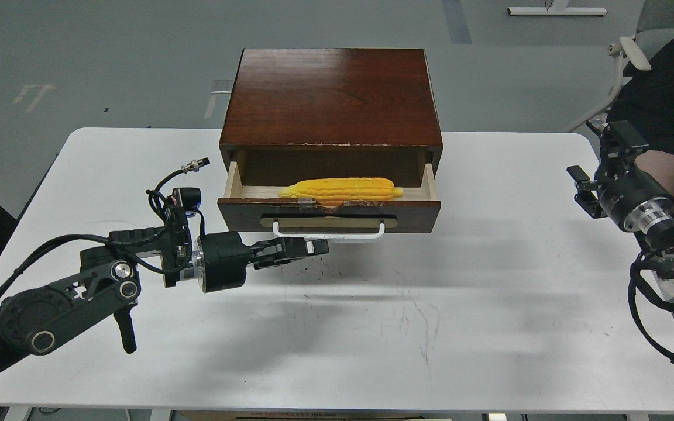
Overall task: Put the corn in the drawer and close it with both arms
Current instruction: 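Push the drawer front with the left gripper into the box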
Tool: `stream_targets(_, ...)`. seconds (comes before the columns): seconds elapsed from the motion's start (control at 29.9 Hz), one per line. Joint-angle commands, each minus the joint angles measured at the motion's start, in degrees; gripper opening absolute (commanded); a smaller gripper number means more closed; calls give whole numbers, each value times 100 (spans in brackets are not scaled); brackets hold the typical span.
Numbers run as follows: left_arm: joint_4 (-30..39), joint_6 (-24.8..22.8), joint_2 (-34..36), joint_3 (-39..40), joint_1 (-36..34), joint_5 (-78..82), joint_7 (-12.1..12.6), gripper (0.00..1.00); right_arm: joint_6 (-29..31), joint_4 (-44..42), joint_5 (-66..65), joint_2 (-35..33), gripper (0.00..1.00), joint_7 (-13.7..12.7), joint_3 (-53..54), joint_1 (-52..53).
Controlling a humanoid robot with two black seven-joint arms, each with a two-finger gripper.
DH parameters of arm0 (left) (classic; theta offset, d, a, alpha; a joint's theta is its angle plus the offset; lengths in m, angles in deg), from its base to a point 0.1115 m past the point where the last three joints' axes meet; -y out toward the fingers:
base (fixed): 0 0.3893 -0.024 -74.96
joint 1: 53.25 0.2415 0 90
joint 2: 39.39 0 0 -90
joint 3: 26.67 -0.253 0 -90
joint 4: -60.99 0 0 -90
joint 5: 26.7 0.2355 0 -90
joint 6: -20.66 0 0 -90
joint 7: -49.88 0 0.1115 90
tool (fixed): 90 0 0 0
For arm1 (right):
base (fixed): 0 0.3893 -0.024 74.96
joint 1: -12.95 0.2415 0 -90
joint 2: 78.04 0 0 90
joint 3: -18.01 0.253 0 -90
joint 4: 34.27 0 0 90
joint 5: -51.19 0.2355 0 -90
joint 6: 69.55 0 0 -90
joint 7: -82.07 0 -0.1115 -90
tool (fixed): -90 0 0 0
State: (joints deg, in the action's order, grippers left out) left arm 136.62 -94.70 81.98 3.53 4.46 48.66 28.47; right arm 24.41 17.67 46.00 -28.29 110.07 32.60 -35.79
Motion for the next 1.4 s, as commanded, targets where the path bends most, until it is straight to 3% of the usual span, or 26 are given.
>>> stream_targets(0.0,-48,13,1,74,3,-4,-4,0,-1,0,0,0,100,0,0,-31)
stream_targets(0.57,-619,92,-78,329,-296,-127,-4,0,-9,0,0,0,100,0,9,-137)
stream_targets(0.9,-584,30,-87,241,-287,-136,-136,0,-9,0,0,-8,100,0,18,-181)
stream_targets(1.37,-584,-163,-60,215,-296,-127,-136,0,-9,0,0,-8,100,0,18,-181)
